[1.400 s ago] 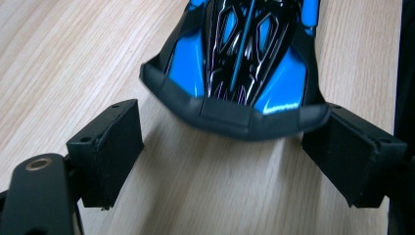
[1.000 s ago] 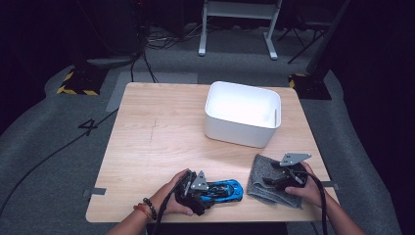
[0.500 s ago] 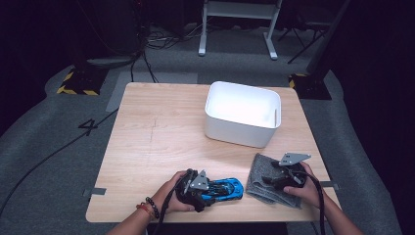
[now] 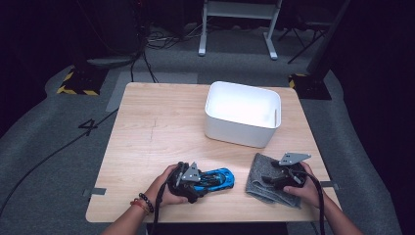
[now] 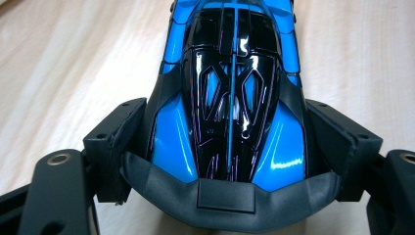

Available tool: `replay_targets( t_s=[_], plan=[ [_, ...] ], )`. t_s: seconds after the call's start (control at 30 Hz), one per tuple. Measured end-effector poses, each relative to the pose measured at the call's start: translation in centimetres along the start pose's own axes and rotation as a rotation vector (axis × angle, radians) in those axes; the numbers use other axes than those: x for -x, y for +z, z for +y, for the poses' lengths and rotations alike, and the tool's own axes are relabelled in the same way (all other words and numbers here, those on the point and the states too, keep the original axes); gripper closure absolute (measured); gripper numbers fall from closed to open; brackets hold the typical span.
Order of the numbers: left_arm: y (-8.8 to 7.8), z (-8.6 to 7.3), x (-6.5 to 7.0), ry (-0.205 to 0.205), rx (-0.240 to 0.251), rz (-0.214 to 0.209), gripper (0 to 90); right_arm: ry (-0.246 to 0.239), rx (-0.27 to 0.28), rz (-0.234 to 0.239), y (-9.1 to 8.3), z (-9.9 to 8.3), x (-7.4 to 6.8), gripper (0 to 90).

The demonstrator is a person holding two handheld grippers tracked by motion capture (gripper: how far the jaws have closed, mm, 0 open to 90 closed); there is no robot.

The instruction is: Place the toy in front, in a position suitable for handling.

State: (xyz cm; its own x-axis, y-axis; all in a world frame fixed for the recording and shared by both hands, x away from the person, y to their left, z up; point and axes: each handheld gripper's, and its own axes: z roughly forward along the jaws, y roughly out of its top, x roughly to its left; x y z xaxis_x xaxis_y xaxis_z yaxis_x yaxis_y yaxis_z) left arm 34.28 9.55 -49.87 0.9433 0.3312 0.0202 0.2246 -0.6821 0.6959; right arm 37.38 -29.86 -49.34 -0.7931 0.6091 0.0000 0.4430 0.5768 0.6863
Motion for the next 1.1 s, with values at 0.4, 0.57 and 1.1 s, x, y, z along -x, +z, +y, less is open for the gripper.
replay_targets(
  t_s=[0.4, 0.57, 1.1],
  plan=[
    [-0.1, -0.7, -1.2, -0.067, -0.002, 0.007, 22.6, -0.006, -0.002, 0.024, -0.6, 0.6, -0.4, 31.1],
    [-0.1, -0.8, -1.0, -0.083, 0.006, 0.018, 21.7, -0.015, 0.001, 0.042, -0.9, 0.9, -1.0, 24.1],
    [0.1, -0.3, -1.0, -0.074, -0.012, 0.016, 22.3, -0.019, -0.104, 0.004, 0.0, 1.3, -1.2, 38.9]
  ],
)
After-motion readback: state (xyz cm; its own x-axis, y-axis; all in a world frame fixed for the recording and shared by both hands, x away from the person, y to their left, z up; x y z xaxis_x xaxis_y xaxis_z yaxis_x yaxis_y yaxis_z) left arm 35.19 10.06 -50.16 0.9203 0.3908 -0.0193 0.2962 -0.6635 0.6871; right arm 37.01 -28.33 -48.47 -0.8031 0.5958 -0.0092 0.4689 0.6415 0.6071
